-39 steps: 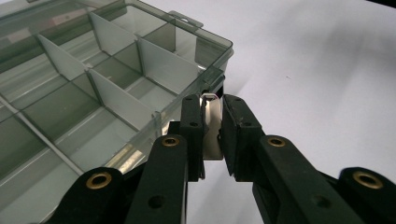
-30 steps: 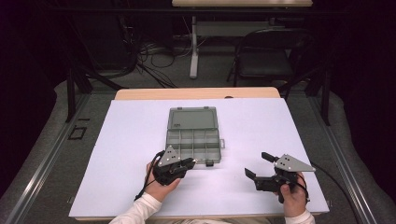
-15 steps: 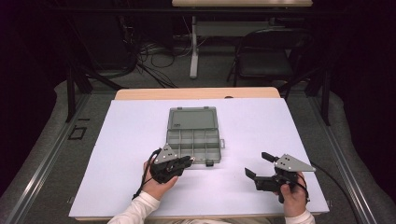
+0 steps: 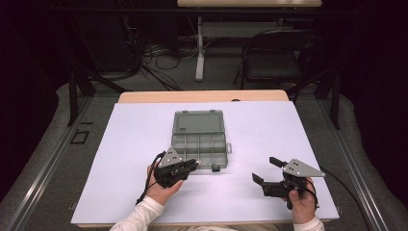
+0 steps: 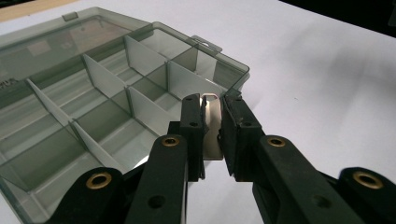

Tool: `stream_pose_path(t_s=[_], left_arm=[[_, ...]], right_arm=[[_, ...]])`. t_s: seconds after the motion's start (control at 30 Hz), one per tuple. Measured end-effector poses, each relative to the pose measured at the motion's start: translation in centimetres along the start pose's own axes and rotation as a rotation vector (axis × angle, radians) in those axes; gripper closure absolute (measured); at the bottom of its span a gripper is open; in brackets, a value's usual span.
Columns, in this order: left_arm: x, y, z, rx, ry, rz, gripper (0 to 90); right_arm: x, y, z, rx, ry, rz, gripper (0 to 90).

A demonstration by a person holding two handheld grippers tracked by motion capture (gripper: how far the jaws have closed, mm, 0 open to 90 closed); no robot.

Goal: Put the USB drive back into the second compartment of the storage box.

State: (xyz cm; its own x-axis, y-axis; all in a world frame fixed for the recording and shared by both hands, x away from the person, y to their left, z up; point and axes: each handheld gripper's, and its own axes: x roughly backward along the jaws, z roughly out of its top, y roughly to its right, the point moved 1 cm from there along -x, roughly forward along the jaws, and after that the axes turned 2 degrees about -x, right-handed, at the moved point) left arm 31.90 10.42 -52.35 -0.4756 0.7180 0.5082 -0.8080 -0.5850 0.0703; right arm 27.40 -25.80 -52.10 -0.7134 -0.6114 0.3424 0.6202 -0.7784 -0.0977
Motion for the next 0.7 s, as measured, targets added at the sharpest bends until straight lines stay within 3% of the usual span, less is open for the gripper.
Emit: stream_pose_path(t_s=[0.13, 0.7], left_arm=[[0.5, -0.2, 0.7, 0.015, 0.016, 0.000, 79.2], [1.1, -1.7, 3.1, -0.002, 0.004, 0.017, 79.2]], right_arm=[[-0.1, 0.0, 0.0, 0.000, 0.001, 0.001, 11.1], [0.0, 0.1, -0.1, -0.009, -0.005, -0.001, 11.4]])
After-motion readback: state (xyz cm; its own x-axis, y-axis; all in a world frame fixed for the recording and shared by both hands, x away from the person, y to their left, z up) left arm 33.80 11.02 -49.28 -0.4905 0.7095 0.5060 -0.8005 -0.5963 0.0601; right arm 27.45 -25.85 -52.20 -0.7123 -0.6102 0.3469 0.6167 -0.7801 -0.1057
